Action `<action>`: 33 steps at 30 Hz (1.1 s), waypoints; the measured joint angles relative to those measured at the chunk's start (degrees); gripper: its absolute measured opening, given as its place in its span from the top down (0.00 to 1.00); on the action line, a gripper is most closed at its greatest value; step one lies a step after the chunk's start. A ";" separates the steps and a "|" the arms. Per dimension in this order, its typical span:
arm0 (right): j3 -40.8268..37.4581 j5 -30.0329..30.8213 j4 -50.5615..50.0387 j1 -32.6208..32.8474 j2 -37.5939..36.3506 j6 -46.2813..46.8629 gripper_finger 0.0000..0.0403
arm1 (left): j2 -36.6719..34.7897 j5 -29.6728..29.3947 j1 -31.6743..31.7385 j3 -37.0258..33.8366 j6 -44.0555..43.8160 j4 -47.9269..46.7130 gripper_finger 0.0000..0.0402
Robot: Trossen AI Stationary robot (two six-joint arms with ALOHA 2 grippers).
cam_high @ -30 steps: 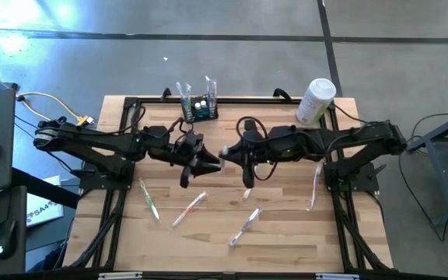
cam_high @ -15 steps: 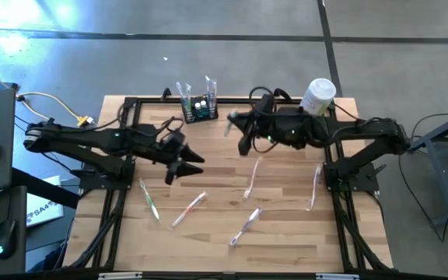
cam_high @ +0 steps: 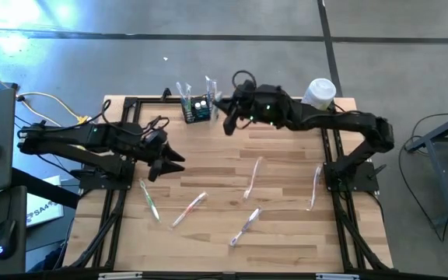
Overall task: Pick & Place toothbrushing station
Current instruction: Put the top green toothbrush into the black wire organizer
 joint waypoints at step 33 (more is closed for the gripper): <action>0.13 -5.97 14.31 -16.90 17.44 -10.16 0.97 | -1.36 -14.55 16.13 -0.09 -7.01 -15.35 0.46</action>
